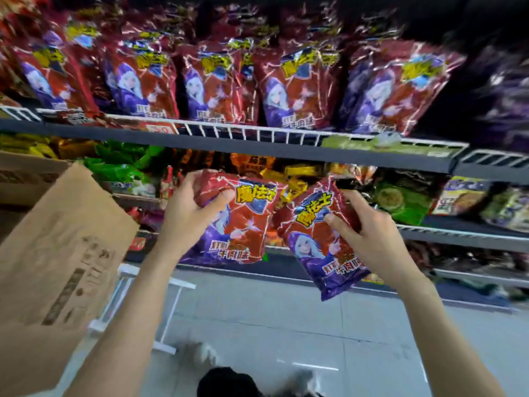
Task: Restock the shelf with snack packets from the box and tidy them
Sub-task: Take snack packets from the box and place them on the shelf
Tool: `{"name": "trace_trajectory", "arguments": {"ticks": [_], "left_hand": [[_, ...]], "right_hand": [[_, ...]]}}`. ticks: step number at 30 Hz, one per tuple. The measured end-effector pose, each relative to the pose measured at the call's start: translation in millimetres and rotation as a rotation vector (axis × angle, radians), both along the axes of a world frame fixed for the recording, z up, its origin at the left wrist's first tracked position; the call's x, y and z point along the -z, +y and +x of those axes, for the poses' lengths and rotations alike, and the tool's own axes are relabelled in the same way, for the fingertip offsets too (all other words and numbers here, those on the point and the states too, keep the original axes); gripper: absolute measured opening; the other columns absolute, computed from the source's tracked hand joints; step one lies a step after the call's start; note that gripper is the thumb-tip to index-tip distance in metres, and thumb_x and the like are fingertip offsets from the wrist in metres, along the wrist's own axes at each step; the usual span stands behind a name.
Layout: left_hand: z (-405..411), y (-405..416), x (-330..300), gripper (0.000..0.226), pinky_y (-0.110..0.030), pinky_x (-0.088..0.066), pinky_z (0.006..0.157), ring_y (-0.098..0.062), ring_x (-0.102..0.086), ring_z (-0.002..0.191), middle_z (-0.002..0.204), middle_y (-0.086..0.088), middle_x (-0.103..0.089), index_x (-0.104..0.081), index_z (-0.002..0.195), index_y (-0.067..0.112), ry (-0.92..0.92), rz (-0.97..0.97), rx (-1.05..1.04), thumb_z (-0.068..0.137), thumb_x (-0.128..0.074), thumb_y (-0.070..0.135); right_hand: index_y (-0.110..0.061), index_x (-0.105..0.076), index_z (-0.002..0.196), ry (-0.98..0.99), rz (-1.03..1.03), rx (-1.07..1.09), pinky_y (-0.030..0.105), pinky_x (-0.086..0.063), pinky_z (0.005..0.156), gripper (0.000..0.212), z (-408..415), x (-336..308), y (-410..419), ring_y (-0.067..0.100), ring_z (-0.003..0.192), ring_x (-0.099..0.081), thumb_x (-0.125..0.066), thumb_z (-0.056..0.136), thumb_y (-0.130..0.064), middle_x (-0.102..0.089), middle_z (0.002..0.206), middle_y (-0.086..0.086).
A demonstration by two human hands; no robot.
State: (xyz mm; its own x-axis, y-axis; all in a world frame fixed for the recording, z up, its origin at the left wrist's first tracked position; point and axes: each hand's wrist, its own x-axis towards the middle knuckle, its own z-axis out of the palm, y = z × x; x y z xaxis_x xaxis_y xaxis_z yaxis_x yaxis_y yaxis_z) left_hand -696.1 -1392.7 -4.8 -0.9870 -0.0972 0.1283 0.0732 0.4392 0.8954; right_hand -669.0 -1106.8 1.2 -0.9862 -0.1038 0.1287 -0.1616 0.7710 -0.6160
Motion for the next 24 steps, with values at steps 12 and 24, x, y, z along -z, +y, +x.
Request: {"name": "trace_trajectory", "arguments": {"ticks": [12,24], "left_hand": [[-52,151,-72,0.020,0.000,-0.039,0.071,0.019,-0.057,0.079,0.093,0.021,-0.062,-0.054,0.099,0.036,0.160,0.030,0.100,0.081,-0.063,0.036],[-138,244,-96,0.027,-0.004,-0.041,0.069,0.009,-0.061,0.079,0.084,0.017,-0.065,-0.054,0.098,0.033,0.354,0.062,0.208,0.081,-0.066,0.051]], "right_hand": [[-0.045,-0.048,0.113,0.032,-0.528,0.003,0.039,-0.054,0.087,0.031,-45,-78,162,0.011,0.091,-0.066,-0.055,0.084,-0.043,-0.068,0.099,-0.010],[-0.019,-0.046,0.114,0.416,-0.174,0.451,0.032,-0.033,0.062,0.031,-119,-105,238,0.017,0.067,-0.054,-0.060,0.091,-0.035,-0.059,0.075,-0.010]]}}
